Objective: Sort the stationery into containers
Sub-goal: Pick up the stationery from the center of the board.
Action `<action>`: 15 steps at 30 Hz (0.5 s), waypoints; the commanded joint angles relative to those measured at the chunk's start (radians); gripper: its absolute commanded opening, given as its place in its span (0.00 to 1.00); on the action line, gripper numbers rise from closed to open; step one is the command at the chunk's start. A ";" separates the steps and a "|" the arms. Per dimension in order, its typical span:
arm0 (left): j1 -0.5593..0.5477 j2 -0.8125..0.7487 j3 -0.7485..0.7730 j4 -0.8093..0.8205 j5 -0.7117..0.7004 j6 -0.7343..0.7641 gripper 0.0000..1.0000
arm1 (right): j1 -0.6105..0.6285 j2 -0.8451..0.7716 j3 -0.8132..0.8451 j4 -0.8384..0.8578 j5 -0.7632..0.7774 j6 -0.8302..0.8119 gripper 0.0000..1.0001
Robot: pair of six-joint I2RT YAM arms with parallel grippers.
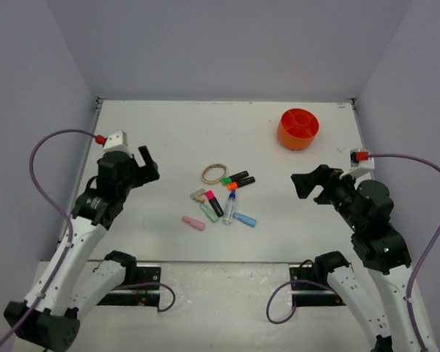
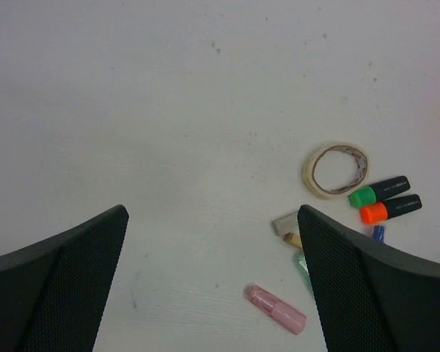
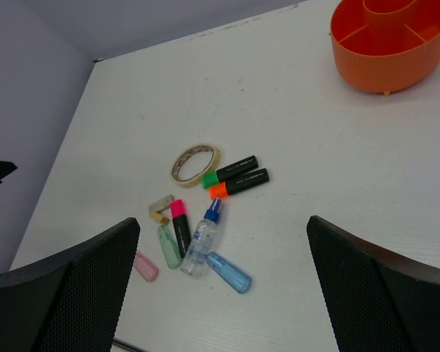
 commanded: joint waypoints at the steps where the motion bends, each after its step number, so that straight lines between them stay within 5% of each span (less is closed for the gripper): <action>1: -0.430 0.209 0.127 -0.011 -0.247 -0.161 1.00 | 0.003 0.022 -0.006 0.024 -0.049 0.020 0.99; 5: -0.767 0.466 0.260 -0.129 -0.453 -0.285 1.00 | 0.003 0.044 -0.002 -0.001 -0.002 0.022 0.99; 10: -0.875 0.651 0.254 0.002 -0.314 -0.298 0.94 | 0.003 0.055 0.010 -0.055 0.022 -0.017 0.99; 15: -0.874 0.754 0.255 0.099 -0.268 -0.258 0.72 | 0.003 0.041 -0.004 -0.064 -0.004 -0.028 0.99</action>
